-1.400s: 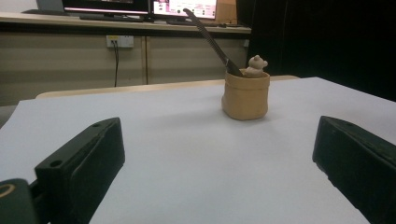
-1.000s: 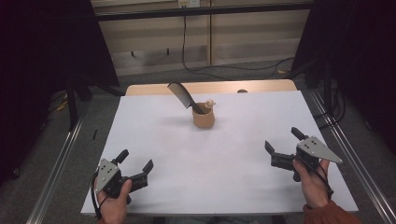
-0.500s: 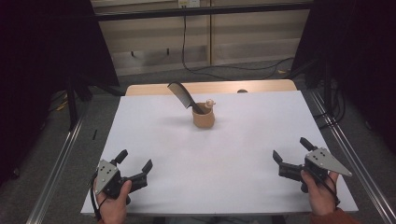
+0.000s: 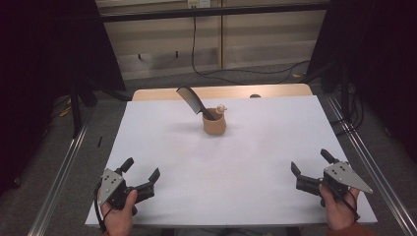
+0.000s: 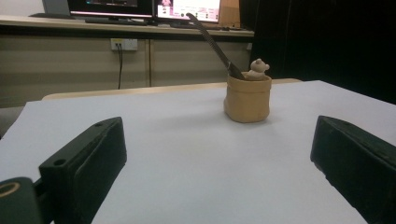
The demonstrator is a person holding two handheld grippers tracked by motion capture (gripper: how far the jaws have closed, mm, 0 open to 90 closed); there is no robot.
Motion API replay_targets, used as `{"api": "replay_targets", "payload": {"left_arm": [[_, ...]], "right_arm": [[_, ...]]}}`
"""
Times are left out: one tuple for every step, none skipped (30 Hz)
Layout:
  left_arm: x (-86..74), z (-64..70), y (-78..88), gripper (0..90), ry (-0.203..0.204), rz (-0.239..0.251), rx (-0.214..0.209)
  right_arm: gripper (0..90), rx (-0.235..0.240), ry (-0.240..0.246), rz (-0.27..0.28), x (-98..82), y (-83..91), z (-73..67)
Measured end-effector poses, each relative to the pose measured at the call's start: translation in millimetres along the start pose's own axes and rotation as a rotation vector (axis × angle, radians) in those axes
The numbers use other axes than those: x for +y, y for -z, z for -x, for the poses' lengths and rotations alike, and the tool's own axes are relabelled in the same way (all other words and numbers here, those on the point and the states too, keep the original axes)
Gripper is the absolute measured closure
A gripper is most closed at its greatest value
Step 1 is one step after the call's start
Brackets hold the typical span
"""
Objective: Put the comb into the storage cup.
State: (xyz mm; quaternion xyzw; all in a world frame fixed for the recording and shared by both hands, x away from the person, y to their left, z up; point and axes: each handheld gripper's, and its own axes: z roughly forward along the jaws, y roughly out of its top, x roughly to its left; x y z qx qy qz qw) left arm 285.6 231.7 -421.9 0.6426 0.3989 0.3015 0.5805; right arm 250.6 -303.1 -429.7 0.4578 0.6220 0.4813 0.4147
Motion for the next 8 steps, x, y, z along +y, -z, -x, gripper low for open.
{"api": "replay_targets", "payload": {"left_arm": [[0.2, -0.1, -0.5, 3.3, -0.004, -0.003, -0.002], [0.3, -0.1, -0.9, 3.3, -0.004, -0.003, 0.000], [0.3, -0.2, -1.1, 3.2, -0.002, -0.004, -0.003], [0.3, -0.2, -1.3, 3.0, -0.002, -0.004, -0.003], [0.1, -0.1, -1.3, 3.0, -0.003, -0.004, -0.002], [0.1, -0.5, -1.3, 3.0, -0.003, -0.003, -0.003], [0.2, -1.1, -1.5, 3.0, -0.003, -0.004, -0.003], [0.0, -1.2, -1.9, 3.0, 0.004, -0.003, -0.001]], "right_arm": [[0.0, -0.001, -0.006, -0.009, -1.1, -0.8, -0.1], [0.0, 0.005, -0.013, -0.014, -2.2, -2.0, 0.0], [0.0, 0.006, -0.020, -0.019, -2.9, -3.0, 0.1], [0.0, 0.002, -0.022, -0.020, -3.1, -3.8, 0.1], [0.0, 0.004, -0.023, -0.019, -2.8, -4.2, 0.2], [0.0, 0.009, -0.026, -0.015, -2.5, -4.4, 0.6], [0.0, 0.008, -0.029, -0.010, -2.5, -5.0, 0.6], [0.0, 0.007, -0.030, -0.010, -2.6, -5.6, 0.7]]}}
